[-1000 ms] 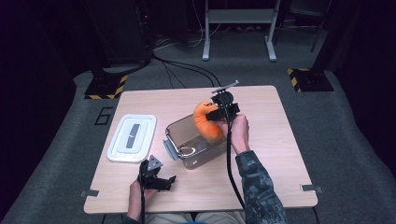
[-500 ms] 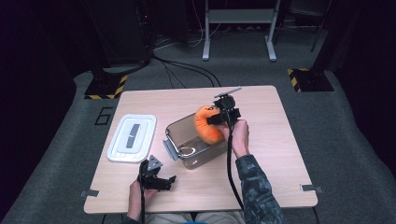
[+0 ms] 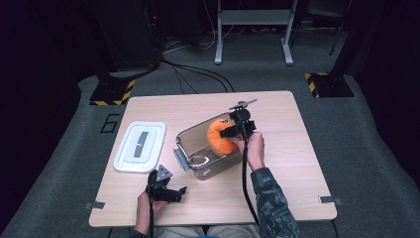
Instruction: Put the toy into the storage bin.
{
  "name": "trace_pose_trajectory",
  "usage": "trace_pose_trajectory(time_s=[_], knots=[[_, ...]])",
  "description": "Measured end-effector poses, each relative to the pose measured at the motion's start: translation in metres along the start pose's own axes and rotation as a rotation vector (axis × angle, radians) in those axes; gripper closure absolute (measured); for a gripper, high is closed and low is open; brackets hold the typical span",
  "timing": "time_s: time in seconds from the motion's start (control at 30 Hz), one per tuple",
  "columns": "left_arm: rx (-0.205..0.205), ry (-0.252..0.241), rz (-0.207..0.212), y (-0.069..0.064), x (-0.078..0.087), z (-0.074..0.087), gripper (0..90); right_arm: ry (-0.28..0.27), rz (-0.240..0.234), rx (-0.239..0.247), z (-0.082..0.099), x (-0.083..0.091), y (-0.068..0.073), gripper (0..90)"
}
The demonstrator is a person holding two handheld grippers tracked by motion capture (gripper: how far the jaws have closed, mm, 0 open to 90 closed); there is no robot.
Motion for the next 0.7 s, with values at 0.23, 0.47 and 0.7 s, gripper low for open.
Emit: trace_pose_trajectory(time_s=[0.23, 0.47, 0.7], knots=[[0.005, 0.002, 0.007, 0.0003, 0.0005, -0.0001, 4.3, -0.002, 0.075, 0.069, 0.0025, -0.0078, 0.0041, 29.9], [0.000, 0.004, 0.004, 0.0005, 0.0006, 0.0000, 4.4, -0.011, 0.121, 0.110, 0.0030, -0.0074, 0.0090, 35.8], [0.002, 0.002, 0.004, 0.0004, 0.0006, 0.0000, 4.5, 0.011, 0.107, 0.144, 0.0057, -0.0106, 0.0065, 53.0]])
Point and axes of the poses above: each handheld gripper's, and its own axes: x roughly backward along the jaws, z roughly out of its underside, y roughly to its left, the point moved 2 cm from there along -x, roughly forward along the jaws, and after that the axes turned 6 degrees about z, right-handed, at the moved point
